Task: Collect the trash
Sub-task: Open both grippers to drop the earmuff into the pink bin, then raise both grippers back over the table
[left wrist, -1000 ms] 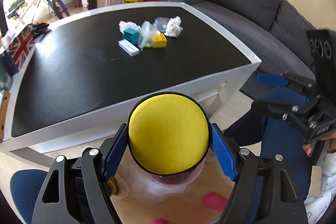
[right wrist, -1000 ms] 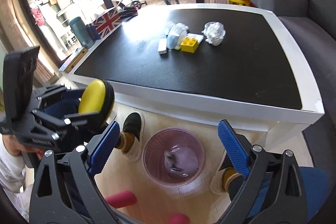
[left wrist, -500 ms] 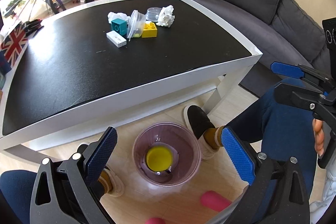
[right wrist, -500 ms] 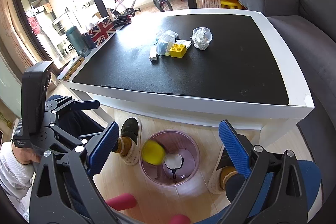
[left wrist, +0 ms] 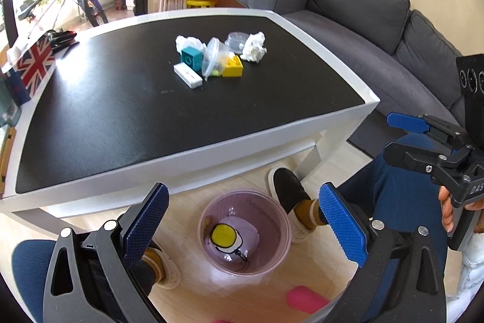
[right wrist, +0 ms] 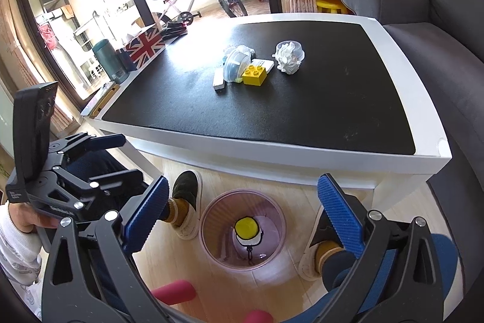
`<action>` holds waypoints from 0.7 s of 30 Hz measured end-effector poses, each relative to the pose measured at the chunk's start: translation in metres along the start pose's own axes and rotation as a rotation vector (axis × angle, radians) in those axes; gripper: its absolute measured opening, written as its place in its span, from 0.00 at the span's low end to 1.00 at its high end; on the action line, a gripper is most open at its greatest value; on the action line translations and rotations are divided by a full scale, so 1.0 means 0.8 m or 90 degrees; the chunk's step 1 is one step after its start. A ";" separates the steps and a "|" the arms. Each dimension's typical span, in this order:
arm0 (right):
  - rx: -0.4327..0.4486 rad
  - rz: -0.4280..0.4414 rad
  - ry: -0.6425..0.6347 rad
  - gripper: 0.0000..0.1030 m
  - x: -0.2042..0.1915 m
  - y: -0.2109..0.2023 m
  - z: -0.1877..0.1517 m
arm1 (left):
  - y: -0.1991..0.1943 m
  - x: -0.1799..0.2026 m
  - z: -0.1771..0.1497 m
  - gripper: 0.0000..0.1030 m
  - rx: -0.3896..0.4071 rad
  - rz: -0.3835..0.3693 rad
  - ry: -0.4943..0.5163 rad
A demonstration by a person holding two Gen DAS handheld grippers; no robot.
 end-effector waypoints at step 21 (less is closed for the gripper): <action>0.013 -0.019 -0.012 0.94 0.023 0.034 0.104 | 0.001 -0.059 0.097 0.93 0.034 0.024 -0.017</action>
Point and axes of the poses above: each gripper's, at about its wrist camera, not at the fingertips, and y roughly the way its jaws point, x to its right, z to its top, the point moved 10 cm from there along y, roughly the way its jaws point, and after that the axes turned 9 degrees about x, right-handed, at the moved point
